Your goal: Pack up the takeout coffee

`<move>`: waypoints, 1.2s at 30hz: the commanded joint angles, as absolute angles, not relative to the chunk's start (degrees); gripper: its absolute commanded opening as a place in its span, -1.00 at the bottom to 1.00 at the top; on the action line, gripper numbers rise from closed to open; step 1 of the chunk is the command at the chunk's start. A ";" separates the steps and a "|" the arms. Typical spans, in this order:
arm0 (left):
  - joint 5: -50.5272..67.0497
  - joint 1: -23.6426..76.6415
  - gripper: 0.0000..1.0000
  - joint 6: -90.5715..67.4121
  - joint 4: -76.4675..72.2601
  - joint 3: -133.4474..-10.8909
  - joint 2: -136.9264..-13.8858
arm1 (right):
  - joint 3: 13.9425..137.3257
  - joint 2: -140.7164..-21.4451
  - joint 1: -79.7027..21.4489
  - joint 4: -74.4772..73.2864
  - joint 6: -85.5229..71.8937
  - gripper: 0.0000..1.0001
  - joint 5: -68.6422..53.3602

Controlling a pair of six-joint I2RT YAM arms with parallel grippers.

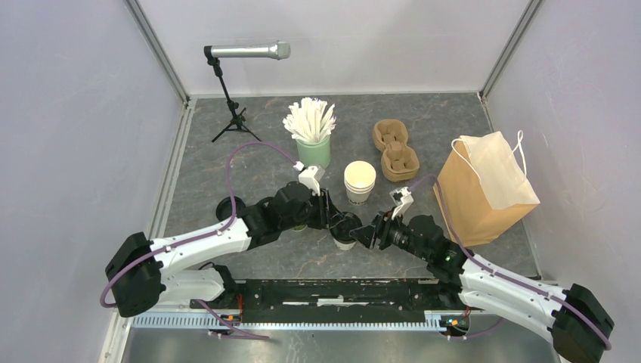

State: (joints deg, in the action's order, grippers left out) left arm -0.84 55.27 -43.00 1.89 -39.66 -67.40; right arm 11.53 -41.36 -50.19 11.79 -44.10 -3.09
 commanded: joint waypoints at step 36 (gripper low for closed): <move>3.27 55.41 -0.17 -44.03 6.32 -39.17 -71.94 | 25.00 -39.66 -50.12 -3.19 -30.14 0.11 4.54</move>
State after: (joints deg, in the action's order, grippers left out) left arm 1.69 55.20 -43.03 -1.21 -39.59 -69.52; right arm 22.37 -38.89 -49.98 -0.95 -33.67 3.53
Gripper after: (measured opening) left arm 0.413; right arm 0.585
